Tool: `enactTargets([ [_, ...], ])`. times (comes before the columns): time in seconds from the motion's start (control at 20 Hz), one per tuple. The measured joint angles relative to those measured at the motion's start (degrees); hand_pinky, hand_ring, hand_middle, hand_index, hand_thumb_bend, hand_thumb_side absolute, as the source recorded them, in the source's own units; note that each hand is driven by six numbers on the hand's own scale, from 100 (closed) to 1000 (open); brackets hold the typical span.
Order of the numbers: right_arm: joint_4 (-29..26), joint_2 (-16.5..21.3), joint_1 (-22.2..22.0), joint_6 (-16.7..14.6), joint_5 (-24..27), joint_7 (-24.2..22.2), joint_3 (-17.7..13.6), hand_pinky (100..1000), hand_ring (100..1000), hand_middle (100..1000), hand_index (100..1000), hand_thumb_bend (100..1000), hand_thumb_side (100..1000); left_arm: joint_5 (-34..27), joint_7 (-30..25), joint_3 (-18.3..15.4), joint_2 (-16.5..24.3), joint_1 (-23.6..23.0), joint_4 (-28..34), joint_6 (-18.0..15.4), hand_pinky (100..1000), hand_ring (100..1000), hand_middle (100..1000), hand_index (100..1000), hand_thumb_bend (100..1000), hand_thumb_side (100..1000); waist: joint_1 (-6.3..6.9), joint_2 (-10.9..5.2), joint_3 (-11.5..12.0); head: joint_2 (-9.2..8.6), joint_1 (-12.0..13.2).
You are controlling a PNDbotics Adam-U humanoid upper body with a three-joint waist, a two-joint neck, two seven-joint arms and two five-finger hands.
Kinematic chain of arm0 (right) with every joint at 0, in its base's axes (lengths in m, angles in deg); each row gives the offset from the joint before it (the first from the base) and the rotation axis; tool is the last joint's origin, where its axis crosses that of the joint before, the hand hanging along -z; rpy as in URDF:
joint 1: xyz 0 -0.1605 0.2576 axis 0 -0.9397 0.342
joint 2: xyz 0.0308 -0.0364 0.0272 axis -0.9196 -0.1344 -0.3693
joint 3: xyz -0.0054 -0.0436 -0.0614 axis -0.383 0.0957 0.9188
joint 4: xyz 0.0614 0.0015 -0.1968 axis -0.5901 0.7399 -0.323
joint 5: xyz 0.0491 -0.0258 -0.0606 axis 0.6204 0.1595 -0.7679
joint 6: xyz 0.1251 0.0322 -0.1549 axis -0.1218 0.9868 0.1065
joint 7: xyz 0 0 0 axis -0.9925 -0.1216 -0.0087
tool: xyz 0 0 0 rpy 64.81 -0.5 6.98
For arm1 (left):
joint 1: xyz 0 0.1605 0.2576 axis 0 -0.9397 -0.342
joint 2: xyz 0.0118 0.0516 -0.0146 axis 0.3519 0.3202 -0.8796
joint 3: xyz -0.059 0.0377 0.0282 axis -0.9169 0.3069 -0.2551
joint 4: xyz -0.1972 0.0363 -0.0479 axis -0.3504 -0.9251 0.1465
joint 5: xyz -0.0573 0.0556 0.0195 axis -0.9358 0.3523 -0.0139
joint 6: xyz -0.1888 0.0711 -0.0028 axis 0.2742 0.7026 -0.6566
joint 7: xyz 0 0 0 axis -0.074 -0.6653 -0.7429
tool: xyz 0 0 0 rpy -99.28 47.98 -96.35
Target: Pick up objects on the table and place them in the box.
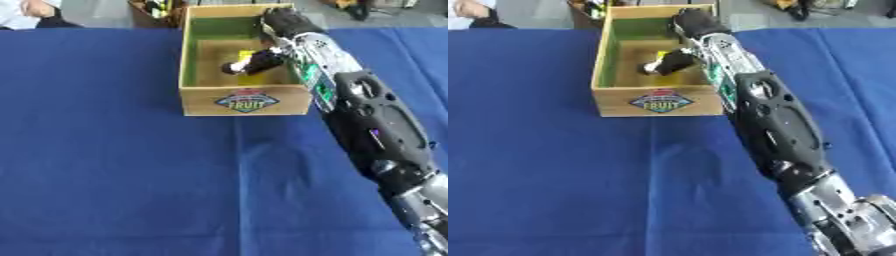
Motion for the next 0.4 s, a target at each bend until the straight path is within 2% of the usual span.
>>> enactTargets([
  [0.15,-5.12,1.46,-0.82,0.67,4.29,0.73,-0.24,688,802,508,731,646,843,0.0,-0.01,-0.01,0.0,-0.29,0.0,0.01,423,521,564,729,100,1000,0.1,-0.54,-0.62,0.12,0.55],
  [0.2,-7.21,2.27,-1.29,0.92,6.19,0.94,-0.34,688,799,505,728,568,1000,0.0,0.0,-0.01,0.0,-0.43,0.0,0.02,424,522,565,729,100,1000,0.09,-0.81,-0.8,0.19,0.8],
  [0.25,-9.76,3.2,-1.8,1.23,8.54,1.19,-0.35,689,798,501,727,625,889,0.0,0.01,-0.01,0.0,-0.5,0.0,0.02,424,522,565,729,100,1000,0.1,-1.1,-1.02,0.4,1.13],
  [0.4,-18.05,6.33,-3.68,2.59,16.33,1.43,-0.39,689,794,494,723,604,917,0.04,0.08,-0.03,0.03,-0.76,0.0,0.03,424,523,565,730,100,1000,0.1,-1.94,-1.81,0.83,2.21],
])
